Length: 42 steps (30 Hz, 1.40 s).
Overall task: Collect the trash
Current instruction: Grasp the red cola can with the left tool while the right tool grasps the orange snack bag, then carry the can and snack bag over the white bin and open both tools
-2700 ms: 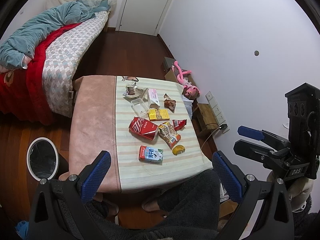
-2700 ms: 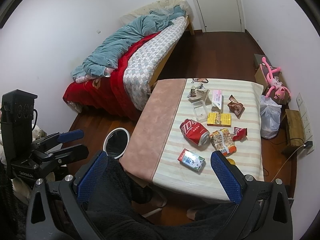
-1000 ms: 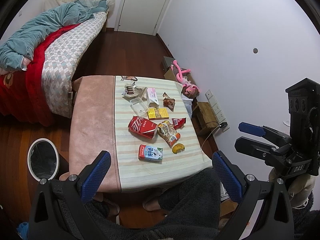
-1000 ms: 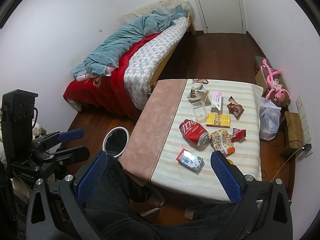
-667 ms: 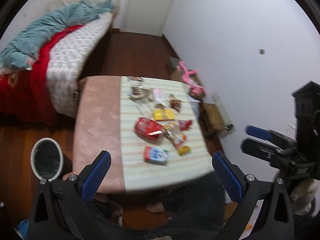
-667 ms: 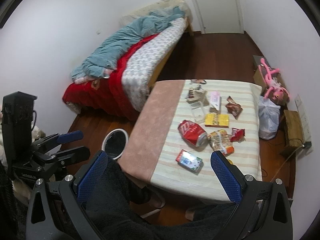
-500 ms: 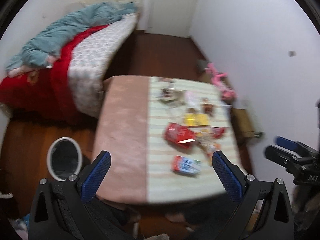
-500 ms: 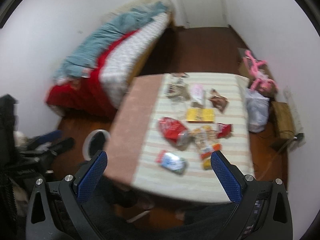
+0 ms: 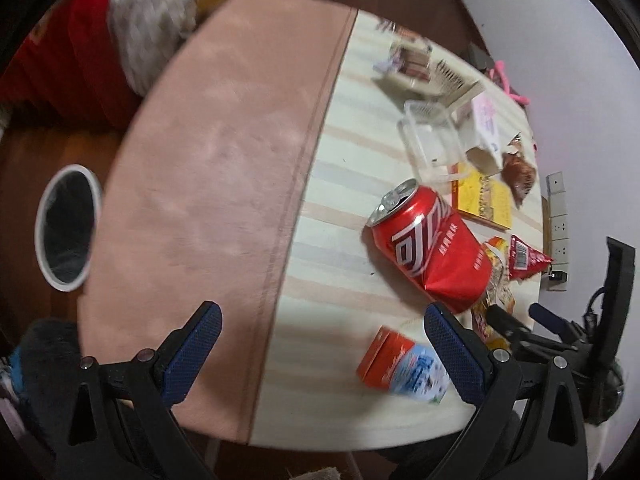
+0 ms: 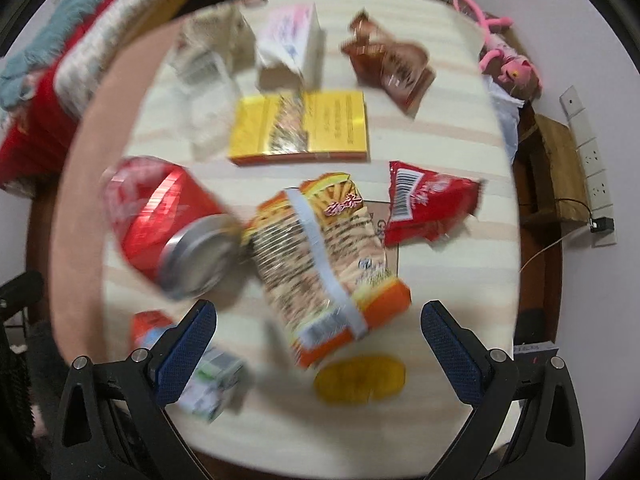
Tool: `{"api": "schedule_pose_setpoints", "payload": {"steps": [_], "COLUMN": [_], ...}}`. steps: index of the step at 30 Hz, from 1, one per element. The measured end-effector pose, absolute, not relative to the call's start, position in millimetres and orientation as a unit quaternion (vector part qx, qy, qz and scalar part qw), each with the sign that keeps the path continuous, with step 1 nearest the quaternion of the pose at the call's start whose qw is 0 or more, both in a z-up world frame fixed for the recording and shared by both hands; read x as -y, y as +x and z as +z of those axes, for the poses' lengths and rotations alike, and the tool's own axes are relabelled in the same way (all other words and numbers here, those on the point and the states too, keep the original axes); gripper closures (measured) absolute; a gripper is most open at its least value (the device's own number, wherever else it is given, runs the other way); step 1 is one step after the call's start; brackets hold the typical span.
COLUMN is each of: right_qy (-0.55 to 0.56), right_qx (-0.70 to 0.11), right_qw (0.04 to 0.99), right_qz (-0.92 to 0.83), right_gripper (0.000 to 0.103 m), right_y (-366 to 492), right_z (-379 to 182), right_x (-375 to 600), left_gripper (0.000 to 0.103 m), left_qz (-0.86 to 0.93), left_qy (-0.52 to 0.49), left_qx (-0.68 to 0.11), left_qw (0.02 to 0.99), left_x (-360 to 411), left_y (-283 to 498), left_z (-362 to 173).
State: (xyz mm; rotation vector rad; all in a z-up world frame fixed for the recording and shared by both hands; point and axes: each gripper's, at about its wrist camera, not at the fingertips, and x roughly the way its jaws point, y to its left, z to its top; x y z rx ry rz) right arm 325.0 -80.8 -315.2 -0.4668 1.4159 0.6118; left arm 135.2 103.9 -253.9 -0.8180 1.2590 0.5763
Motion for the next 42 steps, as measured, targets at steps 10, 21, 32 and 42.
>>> {"api": "schedule_pose_setpoints", "payload": {"steps": [10,21,32,42], "right_qy": [-0.191,-0.145,-0.161,-0.152], "right_qx": [-0.655,-0.674,-0.667,-0.657], "right_qw": [0.695,0.69,0.694,0.711], "right_qz": [0.23,0.221,0.218,0.197], "right_gripper": [0.032,0.03,0.027,0.042], "right_y": [342,357,351,342], "right_z": [-334,-338,-340,-332], "right_x": [93,117,102,100], "left_gripper": [0.0,0.054,0.052,0.054], "left_qz": [0.205,0.198,0.187,0.216], "left_qy": [-0.451,-0.467,-0.264,-0.263], "left_qx": [-0.56,-0.528,-0.586,-0.555], "left_qw": [0.664,0.682,0.743,0.759], "left_x": [-102,-104,-115,-109], "left_y": [184,223,249,243], "left_z": [-291,-301,-282,-276]}}
